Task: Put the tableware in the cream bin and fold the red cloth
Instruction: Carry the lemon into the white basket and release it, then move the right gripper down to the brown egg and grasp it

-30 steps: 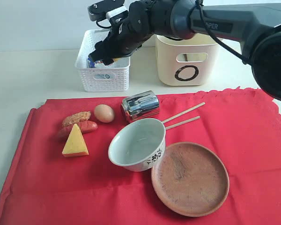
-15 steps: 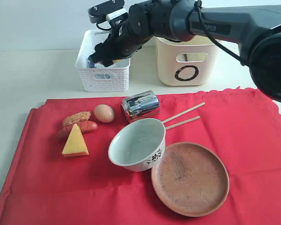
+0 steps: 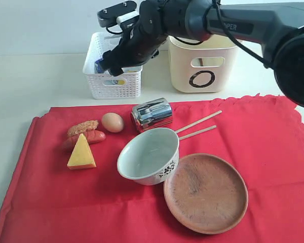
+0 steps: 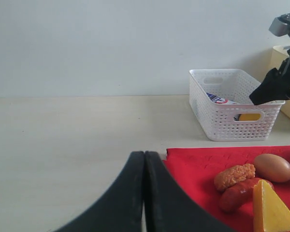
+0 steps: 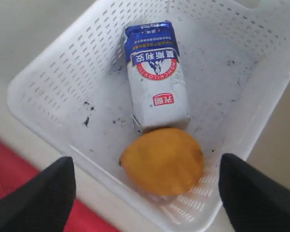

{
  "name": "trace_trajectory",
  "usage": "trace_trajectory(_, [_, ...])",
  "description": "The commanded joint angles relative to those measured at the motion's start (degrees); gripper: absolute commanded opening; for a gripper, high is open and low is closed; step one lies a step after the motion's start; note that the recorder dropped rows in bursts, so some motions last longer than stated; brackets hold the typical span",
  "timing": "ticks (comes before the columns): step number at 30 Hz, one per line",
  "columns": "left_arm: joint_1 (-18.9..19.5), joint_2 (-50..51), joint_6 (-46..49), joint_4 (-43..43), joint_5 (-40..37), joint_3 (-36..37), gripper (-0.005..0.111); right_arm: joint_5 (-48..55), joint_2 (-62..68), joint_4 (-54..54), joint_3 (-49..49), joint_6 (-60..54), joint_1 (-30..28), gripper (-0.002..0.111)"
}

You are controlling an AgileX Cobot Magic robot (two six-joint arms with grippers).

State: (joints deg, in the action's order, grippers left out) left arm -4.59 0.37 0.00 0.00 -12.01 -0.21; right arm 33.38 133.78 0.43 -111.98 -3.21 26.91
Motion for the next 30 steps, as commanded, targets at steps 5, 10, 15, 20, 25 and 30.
trace_trajectory(5, [0.0,-0.37,0.0,0.0,0.13,0.21,0.0,7.32,-6.17,1.36,-0.39,0.26,-0.29,0.077])
trace_trajectory(10, [0.0,-0.37,0.0,0.0,0.13,0.21,0.0,13.62,-7.51,8.19,-0.39,-9.19,-0.29,0.077])
trace_trajectory(15, [0.0,-0.37,0.0,0.0,0.13,0.21,0.0,21.17,-6.85,18.4,-0.39,-24.37,-0.29,0.077])
trace_trajectory(20, [0.0,-0.37,0.0,0.0,0.13,0.21,0.0,25.68,-4.95,22.59,-0.39,-30.04,-0.29,0.077])
trace_trajectory(25, [0.0,-0.37,0.0,0.0,0.13,0.21,0.0,26.19,-2.63,23.17,-0.39,-31.61,-0.29,0.077])
trace_trajectory(30, [0.0,-0.37,0.0,0.0,0.13,0.21,0.0,26.32,-0.53,23.8,-0.39,-34.85,0.8,0.077])
